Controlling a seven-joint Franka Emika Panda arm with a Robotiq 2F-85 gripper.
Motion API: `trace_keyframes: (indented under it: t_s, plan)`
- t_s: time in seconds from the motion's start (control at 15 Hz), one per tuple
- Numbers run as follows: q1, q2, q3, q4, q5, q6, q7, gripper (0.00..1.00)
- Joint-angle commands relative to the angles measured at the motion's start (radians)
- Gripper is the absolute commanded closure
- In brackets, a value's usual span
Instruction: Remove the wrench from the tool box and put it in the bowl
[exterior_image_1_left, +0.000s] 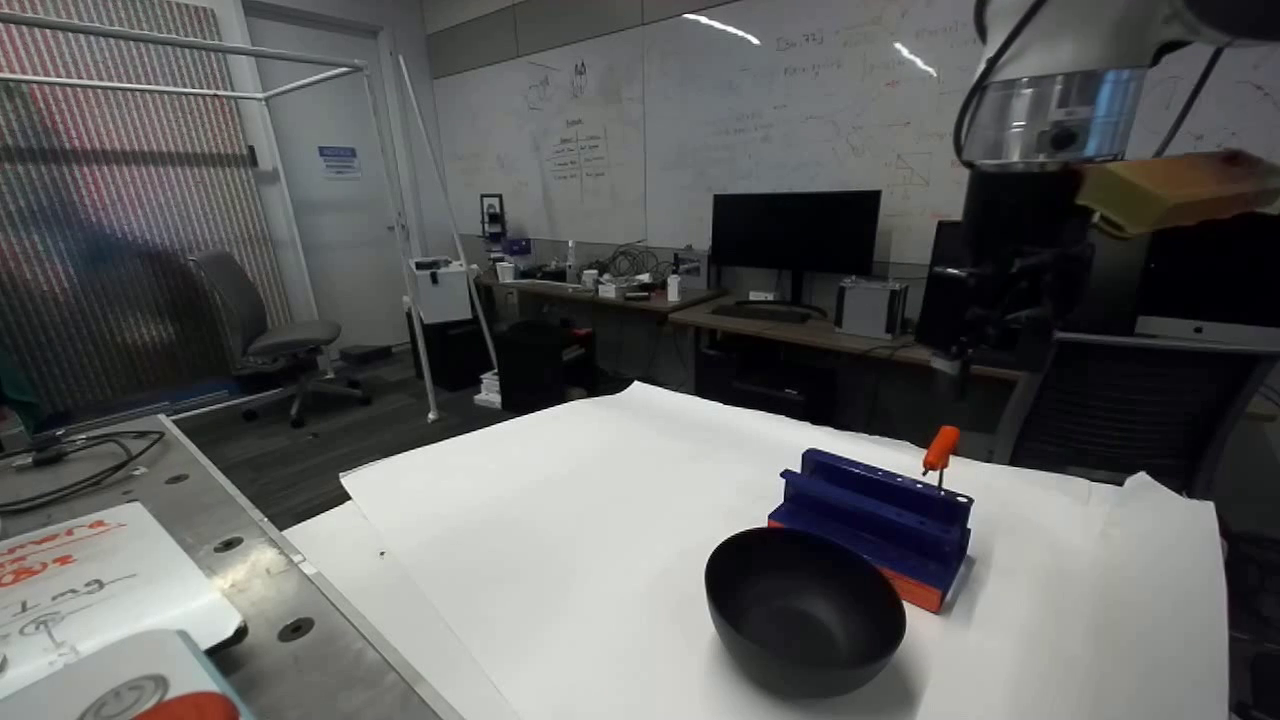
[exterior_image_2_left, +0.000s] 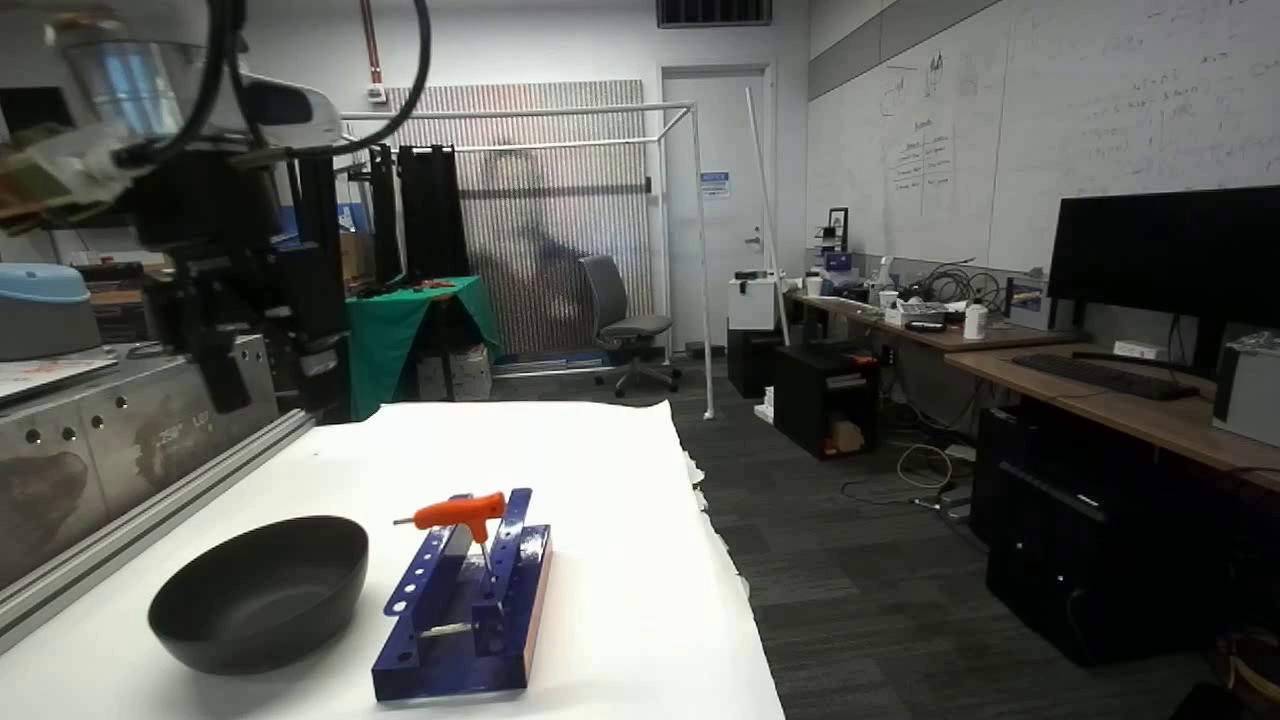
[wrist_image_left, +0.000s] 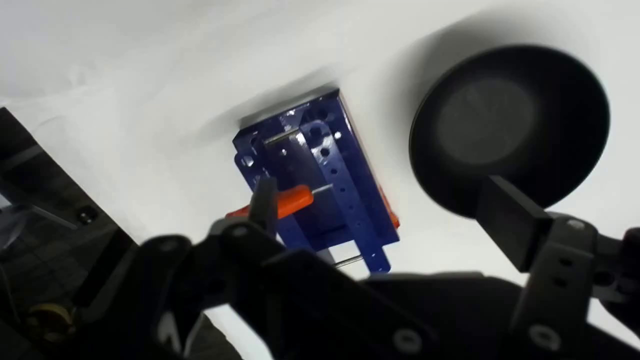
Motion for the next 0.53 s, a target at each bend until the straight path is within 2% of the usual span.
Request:
trace_keyframes:
  t_s: [0.0,0.27,0.47]
  plan:
    - [-0.047,0.186,-0.039,0.172,-0.022,0.004,0.141,0.0]
    - [-0.049,0.3,-0.119,0.255,0.01,-0.007,0.274,0.0]
    - [-0.042,0.356,-0.17,0.266,0.046,-0.001,0.371,0.0]
